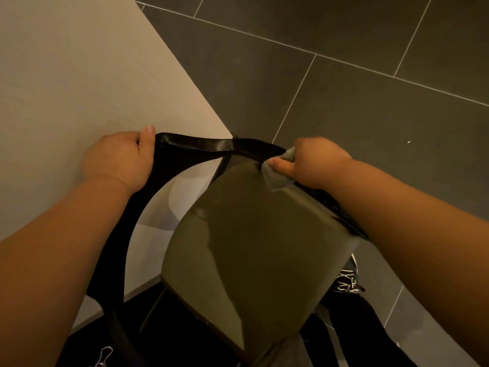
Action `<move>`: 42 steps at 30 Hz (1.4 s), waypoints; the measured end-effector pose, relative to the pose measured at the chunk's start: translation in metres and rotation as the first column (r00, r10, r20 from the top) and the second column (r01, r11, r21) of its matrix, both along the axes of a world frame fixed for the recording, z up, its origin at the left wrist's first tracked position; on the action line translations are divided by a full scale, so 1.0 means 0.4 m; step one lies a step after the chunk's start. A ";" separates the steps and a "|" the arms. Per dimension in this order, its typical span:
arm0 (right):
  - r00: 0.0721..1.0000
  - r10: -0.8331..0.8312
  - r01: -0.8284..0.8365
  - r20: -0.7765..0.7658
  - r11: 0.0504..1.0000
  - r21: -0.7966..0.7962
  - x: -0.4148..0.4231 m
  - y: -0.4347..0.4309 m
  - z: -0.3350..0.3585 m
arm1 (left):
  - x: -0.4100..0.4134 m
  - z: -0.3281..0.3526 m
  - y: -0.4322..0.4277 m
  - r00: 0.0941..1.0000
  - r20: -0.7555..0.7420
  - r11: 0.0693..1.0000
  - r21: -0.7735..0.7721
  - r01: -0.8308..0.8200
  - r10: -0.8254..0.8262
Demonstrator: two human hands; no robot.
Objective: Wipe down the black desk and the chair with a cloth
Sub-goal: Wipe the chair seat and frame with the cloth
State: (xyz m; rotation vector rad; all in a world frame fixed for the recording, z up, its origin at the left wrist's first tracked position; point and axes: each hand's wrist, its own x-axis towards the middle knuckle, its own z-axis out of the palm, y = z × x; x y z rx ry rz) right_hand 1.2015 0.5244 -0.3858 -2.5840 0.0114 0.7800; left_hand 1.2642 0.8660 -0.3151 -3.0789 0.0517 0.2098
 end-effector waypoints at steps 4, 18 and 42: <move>0.998 -0.065 0.065 -0.009 0.996 0.060 -0.014 -0.004 0.001 | -0.001 0.002 -0.002 1.000 -0.004 1.000 0.013 -0.009 0.009; 0.995 -0.101 0.100 -0.007 0.992 -0.071 -0.022 0.018 0.013 | 0.002 0.002 -0.007 1.000 -0.003 1.000 0.004 -0.029 0.029; 0.993 -0.068 0.055 -0.096 0.990 -0.132 -0.115 -0.087 0.034 | 0.000 0.001 -0.007 0.999 0.027 0.999 0.026 -0.028 0.027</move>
